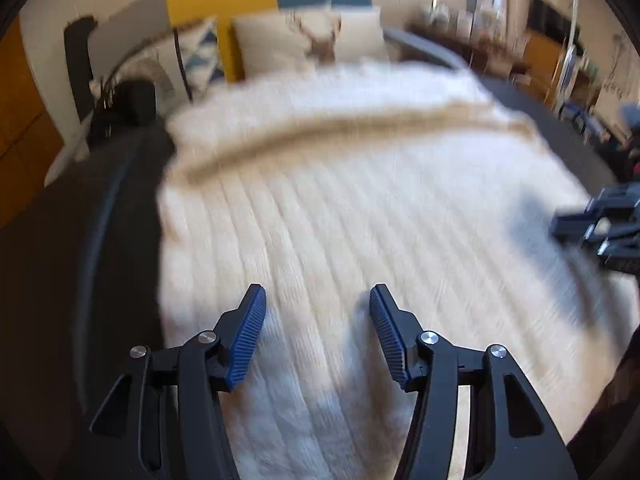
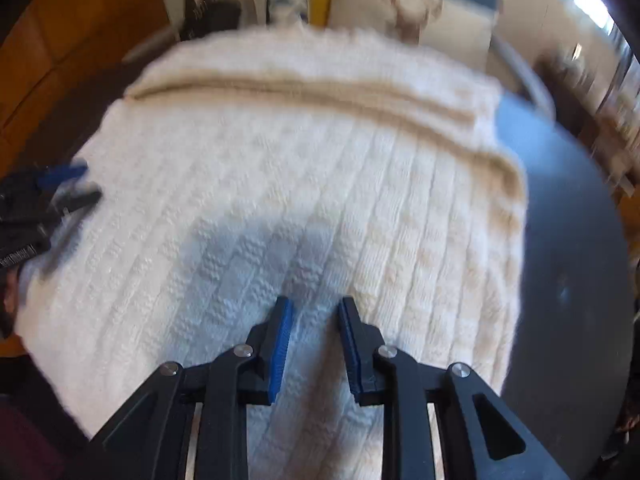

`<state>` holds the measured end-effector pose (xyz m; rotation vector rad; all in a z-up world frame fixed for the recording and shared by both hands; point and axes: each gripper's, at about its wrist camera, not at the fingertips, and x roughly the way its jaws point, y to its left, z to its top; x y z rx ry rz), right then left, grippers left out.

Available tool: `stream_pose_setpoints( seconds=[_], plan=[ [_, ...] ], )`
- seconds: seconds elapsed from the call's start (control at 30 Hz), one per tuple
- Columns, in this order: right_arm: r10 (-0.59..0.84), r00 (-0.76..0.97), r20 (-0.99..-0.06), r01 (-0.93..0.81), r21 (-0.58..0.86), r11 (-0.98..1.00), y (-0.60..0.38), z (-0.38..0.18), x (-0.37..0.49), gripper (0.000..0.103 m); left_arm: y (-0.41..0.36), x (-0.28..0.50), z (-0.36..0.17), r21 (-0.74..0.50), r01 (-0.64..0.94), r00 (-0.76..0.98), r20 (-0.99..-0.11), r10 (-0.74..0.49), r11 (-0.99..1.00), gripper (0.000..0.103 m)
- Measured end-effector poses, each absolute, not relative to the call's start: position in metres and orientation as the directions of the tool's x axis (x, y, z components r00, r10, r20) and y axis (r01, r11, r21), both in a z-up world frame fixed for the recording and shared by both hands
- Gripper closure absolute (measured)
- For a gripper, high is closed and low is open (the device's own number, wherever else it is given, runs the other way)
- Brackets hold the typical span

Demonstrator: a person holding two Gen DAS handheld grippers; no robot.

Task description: Fold clothes

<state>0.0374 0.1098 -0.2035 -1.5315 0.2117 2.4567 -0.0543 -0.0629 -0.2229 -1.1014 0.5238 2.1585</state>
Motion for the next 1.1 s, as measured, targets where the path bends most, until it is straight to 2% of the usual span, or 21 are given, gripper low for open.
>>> stream_pose_setpoints(
  seconds=[0.1,0.2,0.3,0.4,0.5,0.6,0.7,0.77,0.97,1.03,1.1],
  plan=[
    [0.084,-0.428,-0.9,-0.361,0.085,-0.929,0.114,-0.191,0.05,0.079,-0.074,-0.041,-0.209,0.017,-0.689,-0.44,-0.804,0.4,-0.724,0.045],
    [0.026,-0.478,-0.878,-0.333,0.153,-0.931,0.097,-0.173,0.076,0.079,-0.096,-0.021,-0.197,-0.069,-0.693,-0.409,-0.782,0.47,-0.718,0.045],
    [-0.042,-0.476,-0.878,-0.305,0.21,-0.929,0.064,-0.178,0.101,0.079,-0.112,0.009,-0.202,-0.065,-0.711,-0.393,-0.789,0.472,-0.701,0.045],
    [-0.036,-0.447,-0.894,-0.283,0.18,-0.942,0.033,-0.194,0.11,0.079,-0.12,0.025,-0.219,0.01,-0.7,-0.412,-0.823,0.392,-0.714,0.044],
    [0.018,-0.441,-0.897,-0.297,0.127,-0.946,0.024,-0.196,0.108,0.078,-0.131,0.023,-0.213,-0.033,-0.668,-0.413,-0.815,0.407,-0.744,0.044],
    [-0.057,-0.49,-0.87,-0.247,0.201,-0.948,0.011,-0.184,0.099,0.076,-0.14,0.024,-0.206,-0.032,-0.641,-0.432,-0.811,0.395,-0.767,0.044],
    [-0.049,-0.451,-0.891,-0.176,0.143,-0.974,-0.011,-0.193,0.096,0.076,-0.15,0.027,-0.2,-0.066,-0.644,-0.432,-0.79,0.434,-0.762,0.043],
    [-0.021,-0.471,-0.882,-0.147,0.102,-0.984,-0.016,-0.197,0.101,0.077,-0.152,0.025,-0.205,-0.049,-0.645,-0.431,-0.8,0.416,-0.762,0.04],
    [-0.017,-0.467,-0.884,-0.301,0.178,-0.937,0.024,-0.185,0.133,0.077,-0.161,0.017,-0.216,-0.043,-0.628,-0.424,-0.819,0.388,-0.777,0.039],
    [-0.017,-0.443,-0.896,-0.324,0.178,-0.929,0.037,-0.196,0.137,0.078,-0.16,0.02,-0.215,-0.043,-0.633,-0.425,-0.816,0.393,-0.773,0.038],
    [-0.077,-0.488,-0.869,-0.366,0.284,-0.886,0.05,-0.193,0.144,0.079,-0.16,0.024,-0.211,-0.06,-0.64,-0.419,-0.809,0.413,-0.766,0.038]
  ],
)
